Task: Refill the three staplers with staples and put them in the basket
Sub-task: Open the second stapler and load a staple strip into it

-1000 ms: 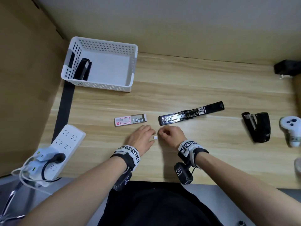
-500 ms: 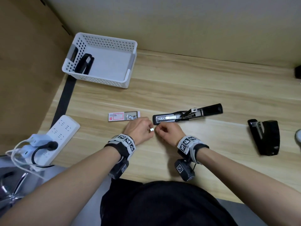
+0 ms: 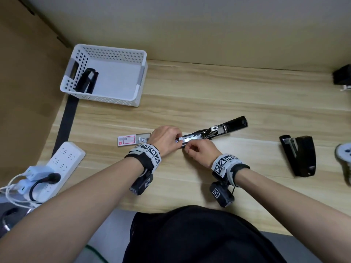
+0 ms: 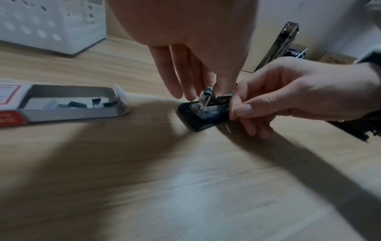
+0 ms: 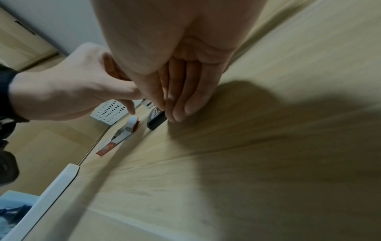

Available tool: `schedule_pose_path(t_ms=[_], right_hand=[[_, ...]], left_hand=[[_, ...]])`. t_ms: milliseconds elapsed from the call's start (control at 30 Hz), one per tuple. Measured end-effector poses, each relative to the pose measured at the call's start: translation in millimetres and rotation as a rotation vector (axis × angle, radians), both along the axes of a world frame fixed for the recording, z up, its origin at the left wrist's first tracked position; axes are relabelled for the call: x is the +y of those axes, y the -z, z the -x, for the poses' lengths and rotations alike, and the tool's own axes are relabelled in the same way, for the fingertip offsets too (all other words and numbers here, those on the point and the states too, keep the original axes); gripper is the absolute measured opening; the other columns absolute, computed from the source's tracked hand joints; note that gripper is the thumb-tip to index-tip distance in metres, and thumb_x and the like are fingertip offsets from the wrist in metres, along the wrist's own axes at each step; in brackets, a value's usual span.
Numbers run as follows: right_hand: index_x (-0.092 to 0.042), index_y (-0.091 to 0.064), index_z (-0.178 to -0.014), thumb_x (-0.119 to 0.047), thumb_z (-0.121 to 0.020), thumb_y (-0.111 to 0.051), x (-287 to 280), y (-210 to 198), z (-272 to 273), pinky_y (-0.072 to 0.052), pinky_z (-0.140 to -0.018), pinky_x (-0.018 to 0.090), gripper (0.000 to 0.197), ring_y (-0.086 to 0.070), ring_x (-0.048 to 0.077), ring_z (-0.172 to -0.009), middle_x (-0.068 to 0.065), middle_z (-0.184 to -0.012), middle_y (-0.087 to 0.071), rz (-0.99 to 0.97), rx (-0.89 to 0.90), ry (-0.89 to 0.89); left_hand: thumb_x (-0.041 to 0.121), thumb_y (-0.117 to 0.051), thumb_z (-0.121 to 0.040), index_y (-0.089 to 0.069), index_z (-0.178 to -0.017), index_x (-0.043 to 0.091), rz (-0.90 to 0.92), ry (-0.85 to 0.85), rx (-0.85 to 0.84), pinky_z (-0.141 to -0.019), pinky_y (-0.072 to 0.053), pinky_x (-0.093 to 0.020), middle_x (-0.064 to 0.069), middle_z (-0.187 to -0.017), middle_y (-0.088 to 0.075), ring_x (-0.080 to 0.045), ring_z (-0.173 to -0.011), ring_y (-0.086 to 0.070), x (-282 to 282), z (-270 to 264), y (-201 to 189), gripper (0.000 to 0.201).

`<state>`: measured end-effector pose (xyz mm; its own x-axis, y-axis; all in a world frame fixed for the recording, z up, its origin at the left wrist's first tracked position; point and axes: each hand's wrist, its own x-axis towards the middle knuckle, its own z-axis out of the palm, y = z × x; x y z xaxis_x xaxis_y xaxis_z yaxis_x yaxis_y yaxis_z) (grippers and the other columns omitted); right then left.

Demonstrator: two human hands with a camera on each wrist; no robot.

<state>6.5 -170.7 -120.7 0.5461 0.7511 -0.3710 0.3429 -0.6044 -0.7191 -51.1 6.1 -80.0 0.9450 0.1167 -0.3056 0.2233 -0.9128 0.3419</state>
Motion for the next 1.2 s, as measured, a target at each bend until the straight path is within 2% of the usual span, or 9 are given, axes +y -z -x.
schedule_pose_path(t_ms=[100, 433, 633, 867, 1033, 1200], right_hand=[[-0.024, -0.066, -0.083, -0.030, -0.087, -0.060, -1, 0, -3, -0.051, -0.073, 0.034, 0.010, -0.061, 0.016, -0.070, -0.008, -0.071, -0.067, -0.004, 0.001, 0.011], [-0.025, -0.067, -0.079, -0.028, -0.086, -0.063, 3, 0, 1, -0.052, -0.072, 0.033, 0.009, -0.063, 0.015, -0.065, -0.011, -0.063, -0.062, -0.016, -0.007, 0.045], [-0.023, -0.068, -0.081, -0.029, -0.085, -0.062, 3, -1, -1, -0.052, -0.074, 0.036, 0.010, -0.063, 0.018, -0.068, -0.005, -0.068, -0.068, -0.007, -0.003, 0.035], [-0.023, -0.068, -0.080, -0.028, -0.086, -0.062, 3, -3, 0, -0.053, -0.074, 0.035, 0.009, -0.064, 0.015, -0.065, -0.008, -0.064, -0.067, -0.006, -0.003, 0.023], [-0.023, -0.067, -0.080, -0.028, -0.086, -0.062, 2, -8, -1, -0.053, -0.074, 0.037, 0.010, -0.065, 0.016, -0.065, -0.006, -0.065, -0.068, 0.001, 0.001, 0.018], [-0.021, -0.067, -0.080, -0.027, -0.087, -0.061, 3, -15, -2, -0.053, -0.075, 0.036, 0.011, -0.065, 0.015, -0.064, -0.007, -0.061, -0.067, 0.026, 0.007, 0.018]], left_hand=[[0.036, -0.063, -0.081, -0.072, -0.094, 0.024, 0.021, 0.022, 0.012, -0.068, -0.047, -0.030, 0.005, -0.090, -0.072, -0.023, -0.084, -0.065, 2, 0, 0, 0.020], [0.036, -0.065, -0.081, -0.073, -0.094, 0.024, 0.044, -0.009, 0.009, -0.073, -0.050, -0.031, 0.006, -0.093, -0.072, -0.021, -0.089, -0.065, -2, 5, -2, 0.020], [0.035, -0.064, -0.083, -0.073, -0.093, 0.024, 0.031, -0.010, -0.015, -0.066, -0.038, -0.027, 0.007, -0.094, -0.071, -0.021, -0.088, -0.064, -6, 8, -2, 0.018], [0.032, -0.069, -0.085, -0.070, -0.090, 0.022, 0.074, -0.053, -0.017, -0.065, -0.035, -0.026, 0.009, -0.095, -0.067, -0.018, -0.089, -0.062, -6, 15, 1, 0.011], [0.032, -0.072, -0.083, -0.071, -0.087, 0.022, 0.120, -0.144, -0.019, -0.069, -0.044, -0.030, 0.008, -0.093, -0.069, -0.018, -0.089, -0.062, -10, 15, 0, 0.011], [0.031, -0.068, -0.084, -0.076, -0.089, 0.022, 0.142, -0.112, -0.002, -0.075, -0.051, -0.034, 0.005, -0.093, -0.073, -0.020, -0.089, -0.065, -8, 16, -2, 0.013]])
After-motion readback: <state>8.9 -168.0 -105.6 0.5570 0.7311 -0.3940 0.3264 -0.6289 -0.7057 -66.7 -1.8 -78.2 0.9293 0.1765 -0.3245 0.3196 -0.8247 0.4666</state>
